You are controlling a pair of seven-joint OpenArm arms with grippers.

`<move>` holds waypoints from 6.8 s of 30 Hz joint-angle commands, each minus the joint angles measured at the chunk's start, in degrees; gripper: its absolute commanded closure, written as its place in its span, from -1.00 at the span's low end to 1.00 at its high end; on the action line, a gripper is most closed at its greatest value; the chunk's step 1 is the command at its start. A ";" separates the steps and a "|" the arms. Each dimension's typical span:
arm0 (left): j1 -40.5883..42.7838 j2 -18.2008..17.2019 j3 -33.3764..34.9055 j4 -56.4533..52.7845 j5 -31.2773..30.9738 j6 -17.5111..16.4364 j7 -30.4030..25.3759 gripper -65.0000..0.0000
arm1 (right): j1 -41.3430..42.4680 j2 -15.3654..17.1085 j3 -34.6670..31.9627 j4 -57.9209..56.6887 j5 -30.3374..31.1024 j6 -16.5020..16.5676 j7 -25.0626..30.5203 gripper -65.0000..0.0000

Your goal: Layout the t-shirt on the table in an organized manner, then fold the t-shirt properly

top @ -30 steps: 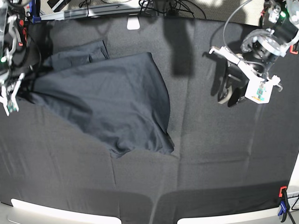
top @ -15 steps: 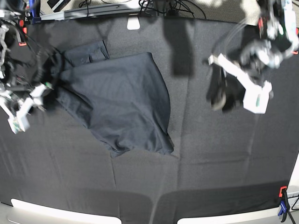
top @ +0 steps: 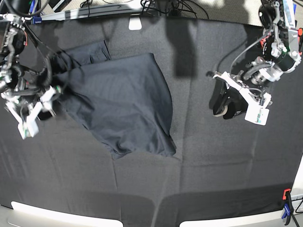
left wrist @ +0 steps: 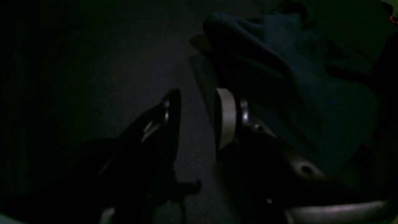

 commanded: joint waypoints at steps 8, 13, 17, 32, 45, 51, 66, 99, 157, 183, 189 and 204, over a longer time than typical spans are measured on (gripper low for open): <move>-0.63 -0.31 -0.22 0.79 -0.72 -0.20 -3.82 0.47 | 0.90 1.05 0.61 0.90 -7.72 -4.33 7.34 0.13; -0.68 -0.31 0.04 0.20 -0.72 -0.37 -4.15 0.47 | 1.38 -0.42 -0.02 0.66 8.79 -3.06 15.26 0.12; -3.48 -0.31 4.37 -3.91 -0.68 -0.37 -4.20 0.47 | 5.73 -4.37 -1.49 -2.27 8.74 1.29 18.03 0.12; -22.93 3.26 12.26 -26.03 -1.18 -0.22 -4.74 0.41 | 22.58 -6.03 -10.64 -19.41 8.70 4.85 12.79 0.12; -30.29 13.42 12.26 -42.82 1.55 -2.99 0.63 0.41 | 22.45 -6.01 -10.64 -19.41 8.46 5.03 9.27 0.12; -30.38 14.14 12.26 -44.76 -0.04 -8.00 0.66 0.96 | 22.47 -5.84 -10.64 -19.41 8.46 5.03 9.07 0.12; -32.52 25.18 15.13 -37.46 -4.61 -11.50 11.67 1.00 | 21.77 -3.15 -4.66 -19.47 3.10 5.75 9.33 0.13; -32.02 16.70 15.21 -32.70 7.23 5.03 8.66 0.11 | 19.61 4.44 1.70 -19.52 10.01 6.51 6.82 0.13; -32.50 14.82 16.41 -41.64 -1.14 -6.82 0.13 1.00 | 19.61 4.42 1.70 -19.52 13.88 6.54 6.34 0.13; -41.94 9.84 11.39 -34.38 -3.89 -11.43 12.11 0.14 | 19.61 4.39 1.68 -19.54 13.86 6.56 6.32 0.13; -39.85 10.19 11.41 -35.19 4.76 -4.42 4.79 0.14 | 19.58 3.13 1.68 -19.54 13.84 6.56 6.08 0.13; -46.93 13.03 12.26 -61.27 29.16 7.26 -14.56 0.14 | 19.58 -1.14 1.70 -19.54 12.72 8.26 5.79 0.13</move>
